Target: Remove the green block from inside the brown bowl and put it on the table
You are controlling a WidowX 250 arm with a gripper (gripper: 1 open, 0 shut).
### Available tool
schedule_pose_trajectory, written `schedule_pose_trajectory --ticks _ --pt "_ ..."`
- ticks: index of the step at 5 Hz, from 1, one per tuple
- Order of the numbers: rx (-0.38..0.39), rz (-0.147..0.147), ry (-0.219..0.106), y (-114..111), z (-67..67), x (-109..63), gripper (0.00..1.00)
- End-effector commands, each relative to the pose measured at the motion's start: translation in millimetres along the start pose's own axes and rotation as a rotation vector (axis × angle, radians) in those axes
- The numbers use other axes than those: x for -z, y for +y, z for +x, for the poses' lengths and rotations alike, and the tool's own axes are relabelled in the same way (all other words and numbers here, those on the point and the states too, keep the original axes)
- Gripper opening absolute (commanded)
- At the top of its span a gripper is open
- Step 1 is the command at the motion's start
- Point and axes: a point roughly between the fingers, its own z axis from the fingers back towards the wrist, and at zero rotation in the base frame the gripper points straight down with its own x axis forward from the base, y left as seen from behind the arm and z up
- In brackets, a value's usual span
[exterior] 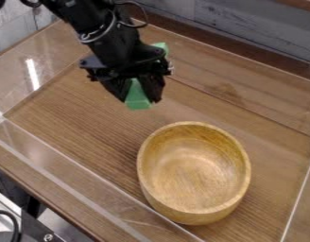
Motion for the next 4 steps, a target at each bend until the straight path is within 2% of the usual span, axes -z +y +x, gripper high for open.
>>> schedule_pose_trajectory --ticks 1,4 --pt "0.01 0.005 -0.053 2.3 17.1 -6.0 0.0" --pt "0.004 0.016 -0.061 8.9 25.0 3.6 0.0"
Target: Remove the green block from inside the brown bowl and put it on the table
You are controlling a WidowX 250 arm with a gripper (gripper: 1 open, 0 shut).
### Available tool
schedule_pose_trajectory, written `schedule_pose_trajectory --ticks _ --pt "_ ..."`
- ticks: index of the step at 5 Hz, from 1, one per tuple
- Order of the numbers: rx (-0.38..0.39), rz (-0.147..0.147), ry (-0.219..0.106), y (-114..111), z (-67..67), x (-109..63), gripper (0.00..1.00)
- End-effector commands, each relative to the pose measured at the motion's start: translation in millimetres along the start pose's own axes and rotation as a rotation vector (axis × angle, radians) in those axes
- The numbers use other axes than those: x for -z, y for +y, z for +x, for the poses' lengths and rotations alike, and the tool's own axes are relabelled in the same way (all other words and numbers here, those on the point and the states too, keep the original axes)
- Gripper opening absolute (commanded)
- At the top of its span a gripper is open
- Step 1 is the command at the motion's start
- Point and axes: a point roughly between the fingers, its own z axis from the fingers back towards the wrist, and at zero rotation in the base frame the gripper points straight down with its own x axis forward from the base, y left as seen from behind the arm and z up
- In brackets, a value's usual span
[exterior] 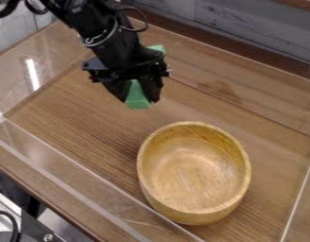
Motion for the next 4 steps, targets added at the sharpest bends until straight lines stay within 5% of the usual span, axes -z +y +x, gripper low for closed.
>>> schedule_pose_trajectory --ticks 1,4 --pt "0.009 0.003 -0.06 0.8 17.7 -7.6 0.0" --pt "0.0 0.011 -0.067 4.5 20.9 1.0 0.0"
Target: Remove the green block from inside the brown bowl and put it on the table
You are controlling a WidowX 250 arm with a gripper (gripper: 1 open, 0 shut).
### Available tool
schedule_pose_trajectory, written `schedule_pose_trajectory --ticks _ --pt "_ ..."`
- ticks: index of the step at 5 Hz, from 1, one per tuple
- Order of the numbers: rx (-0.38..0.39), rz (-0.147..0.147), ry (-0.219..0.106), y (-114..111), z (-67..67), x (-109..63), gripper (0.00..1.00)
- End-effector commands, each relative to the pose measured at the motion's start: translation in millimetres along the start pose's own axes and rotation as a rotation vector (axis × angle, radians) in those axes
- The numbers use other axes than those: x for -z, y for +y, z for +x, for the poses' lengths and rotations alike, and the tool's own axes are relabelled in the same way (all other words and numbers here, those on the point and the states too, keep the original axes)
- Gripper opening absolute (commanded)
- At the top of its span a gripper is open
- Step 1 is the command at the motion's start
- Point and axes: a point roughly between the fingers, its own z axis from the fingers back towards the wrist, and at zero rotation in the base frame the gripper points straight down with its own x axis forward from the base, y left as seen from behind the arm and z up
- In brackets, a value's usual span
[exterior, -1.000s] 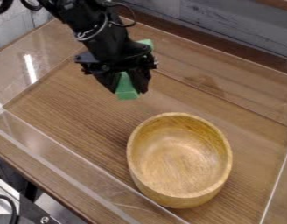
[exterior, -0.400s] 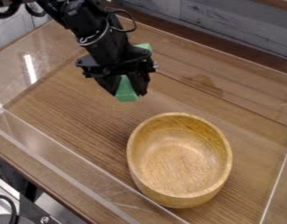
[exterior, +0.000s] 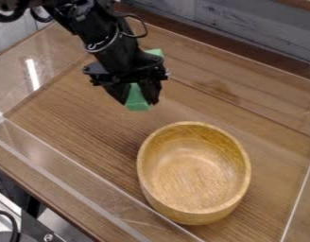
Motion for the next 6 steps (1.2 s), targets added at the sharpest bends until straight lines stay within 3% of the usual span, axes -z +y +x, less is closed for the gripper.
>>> schedule_pose_trajectory --ticks 1,5,6 --pt "0.015 -0.001 -0.062 -2 18.4 -7.7 0.0" --pt "-0.005 0.008 -0.079 2 24.7 1.6 0.0" --pt "0.012 0.02 -0.059 9 22.8 7.1 0.0"
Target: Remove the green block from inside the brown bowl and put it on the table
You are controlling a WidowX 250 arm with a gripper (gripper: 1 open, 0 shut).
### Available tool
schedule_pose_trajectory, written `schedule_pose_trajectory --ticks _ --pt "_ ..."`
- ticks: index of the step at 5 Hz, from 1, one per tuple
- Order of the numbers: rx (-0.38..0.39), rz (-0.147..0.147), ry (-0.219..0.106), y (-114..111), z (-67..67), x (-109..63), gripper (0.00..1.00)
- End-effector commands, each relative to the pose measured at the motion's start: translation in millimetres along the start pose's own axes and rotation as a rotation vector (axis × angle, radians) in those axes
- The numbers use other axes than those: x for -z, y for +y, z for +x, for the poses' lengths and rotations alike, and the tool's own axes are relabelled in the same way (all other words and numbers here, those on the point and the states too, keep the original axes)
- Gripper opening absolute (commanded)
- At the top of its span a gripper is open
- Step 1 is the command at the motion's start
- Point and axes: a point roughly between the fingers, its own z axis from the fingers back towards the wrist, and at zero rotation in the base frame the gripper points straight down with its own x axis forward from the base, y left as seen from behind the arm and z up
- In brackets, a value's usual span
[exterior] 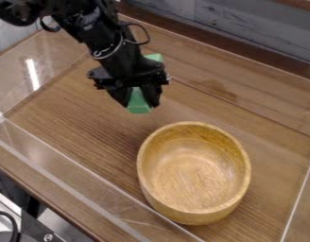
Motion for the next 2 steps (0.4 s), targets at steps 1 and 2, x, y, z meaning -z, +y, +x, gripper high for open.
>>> schedule_pose_trajectory --ticks 1,2 --pt "0.026 0.017 -0.034 6.1 13.8 -5.6 0.0" --pt "0.03 0.031 -0.012 11.8 11.9 -1.9 0.0"
